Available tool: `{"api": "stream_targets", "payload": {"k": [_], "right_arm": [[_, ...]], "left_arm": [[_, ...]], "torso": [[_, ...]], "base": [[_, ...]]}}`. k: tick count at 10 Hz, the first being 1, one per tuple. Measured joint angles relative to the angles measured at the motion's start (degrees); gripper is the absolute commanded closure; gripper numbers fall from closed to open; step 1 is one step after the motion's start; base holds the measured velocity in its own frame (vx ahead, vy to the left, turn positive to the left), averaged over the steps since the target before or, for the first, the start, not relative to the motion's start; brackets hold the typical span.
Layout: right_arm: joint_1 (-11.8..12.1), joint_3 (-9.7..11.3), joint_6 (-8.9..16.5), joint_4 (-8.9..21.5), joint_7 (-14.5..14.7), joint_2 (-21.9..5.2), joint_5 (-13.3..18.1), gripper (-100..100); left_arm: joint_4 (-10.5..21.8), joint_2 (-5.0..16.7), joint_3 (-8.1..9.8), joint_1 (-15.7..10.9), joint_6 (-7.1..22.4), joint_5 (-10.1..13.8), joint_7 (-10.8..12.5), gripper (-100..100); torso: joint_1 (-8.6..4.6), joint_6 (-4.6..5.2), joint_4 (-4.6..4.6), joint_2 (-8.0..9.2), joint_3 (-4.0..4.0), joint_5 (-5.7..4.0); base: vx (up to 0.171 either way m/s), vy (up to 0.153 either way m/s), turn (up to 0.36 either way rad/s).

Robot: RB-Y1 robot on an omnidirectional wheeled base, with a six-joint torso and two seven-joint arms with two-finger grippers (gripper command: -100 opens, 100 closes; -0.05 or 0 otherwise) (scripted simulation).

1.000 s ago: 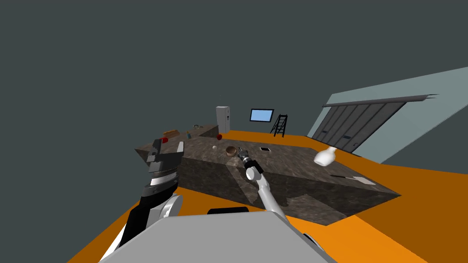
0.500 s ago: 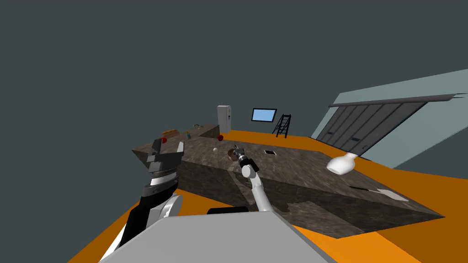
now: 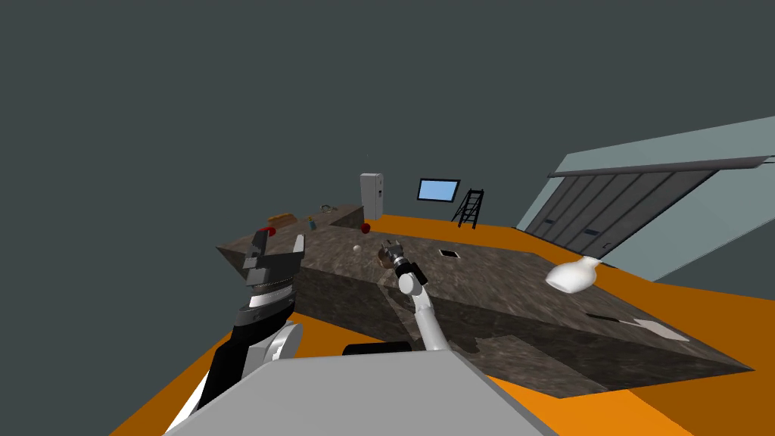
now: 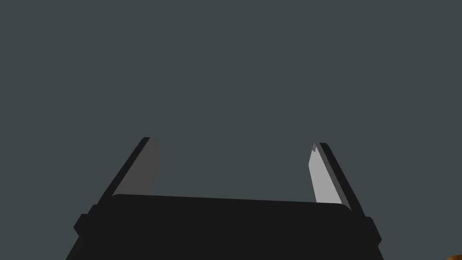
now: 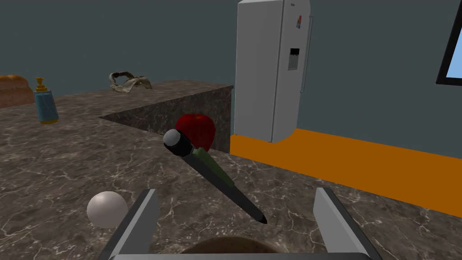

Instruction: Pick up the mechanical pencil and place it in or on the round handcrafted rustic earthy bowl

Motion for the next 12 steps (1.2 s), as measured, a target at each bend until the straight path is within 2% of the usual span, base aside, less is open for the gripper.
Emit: {"api": "stream_targets", "payload": {"k": [1, 2, 3, 12], "right_arm": [[0.0, 0.0, 0.0, 0.0, 0.0, 0.0, 0.0, -100], [0.0, 0.0, 0.0, 0.0, 0.0, 0.0, 0.0, 0], [0.0, 0.0, 0.0, 0.0, 0.0, 0.0, 0.0, -100], [-13.3, -1.1, 3.5, 8.0, -0.1, -2.3, -5.4, -100]], "left_arm": [[0.0, 0.0, 0.0, 0.0, 0.0, 0.0, 0.0, 0], [0.0, 0.0, 0.0, 0.0, 0.0, 0.0, 0.0, 0], [0.0, 0.0, 0.0, 0.0, 0.0, 0.0, 0.0, 0], [0.0, 0.0, 0.0, 0.0, 0.0, 0.0, 0.0, 0]], "torso": [[0.0, 0.0, 0.0, 0.01, 0.0, 0.0], [0.0, 0.0, 0.0, 0.01, 0.01, 0.0], [0.0, 0.0, 0.0, 0.01, 0.01, 0.0], [0.08, 0.01, 0.03, 0.14, 0.08, 0.02]], "base": [[0.0, 0.0, 0.0], [0.0, 0.0, 0.0], [-0.027, 0.024, -0.115], [-0.049, 0.033, -0.137]]}}
